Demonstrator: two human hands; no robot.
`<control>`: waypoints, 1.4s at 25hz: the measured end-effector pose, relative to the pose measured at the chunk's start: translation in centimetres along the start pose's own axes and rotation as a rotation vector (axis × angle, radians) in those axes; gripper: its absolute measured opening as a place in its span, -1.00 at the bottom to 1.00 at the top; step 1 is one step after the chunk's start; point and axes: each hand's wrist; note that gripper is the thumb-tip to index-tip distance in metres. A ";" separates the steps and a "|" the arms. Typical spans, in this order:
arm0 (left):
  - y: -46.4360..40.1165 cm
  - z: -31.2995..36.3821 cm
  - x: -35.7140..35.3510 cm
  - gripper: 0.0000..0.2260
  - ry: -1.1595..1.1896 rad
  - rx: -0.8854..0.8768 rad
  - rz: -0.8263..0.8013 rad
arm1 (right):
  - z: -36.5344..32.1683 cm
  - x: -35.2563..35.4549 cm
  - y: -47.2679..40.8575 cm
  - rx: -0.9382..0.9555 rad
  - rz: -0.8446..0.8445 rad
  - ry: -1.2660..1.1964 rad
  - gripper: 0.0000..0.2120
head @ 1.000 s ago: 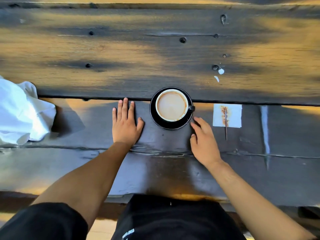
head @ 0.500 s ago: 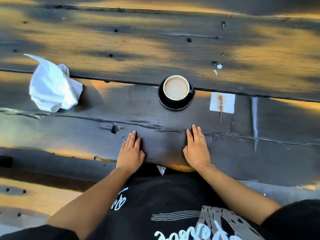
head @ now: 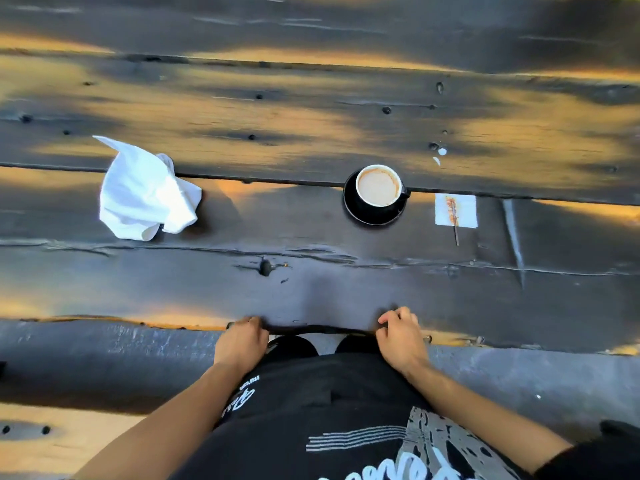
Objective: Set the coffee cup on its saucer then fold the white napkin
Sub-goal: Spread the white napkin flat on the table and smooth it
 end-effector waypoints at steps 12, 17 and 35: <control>-2.0 -12.3 3.9 -0.79 0.113 0.064 -0.347 | -10.7 -4.5 1.5 -0.098 -0.235 -0.191 -0.80; -1.3 -13.5 5.4 -0.74 0.207 0.160 -0.278 | -13.2 -4.6 -0.4 -0.065 -0.345 -0.159 -0.78; -11.5 -27.9 18.5 -0.75 0.300 0.129 -0.151 | -35.4 -7.3 -6.5 -0.102 -0.189 -0.240 -0.78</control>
Point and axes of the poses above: each hand's wrist, its own y-axis away from the middle knuckle, its own x-axis out of the back of the hand, z = x × y, and after that the axes turned 2 degrees about x, right-handed
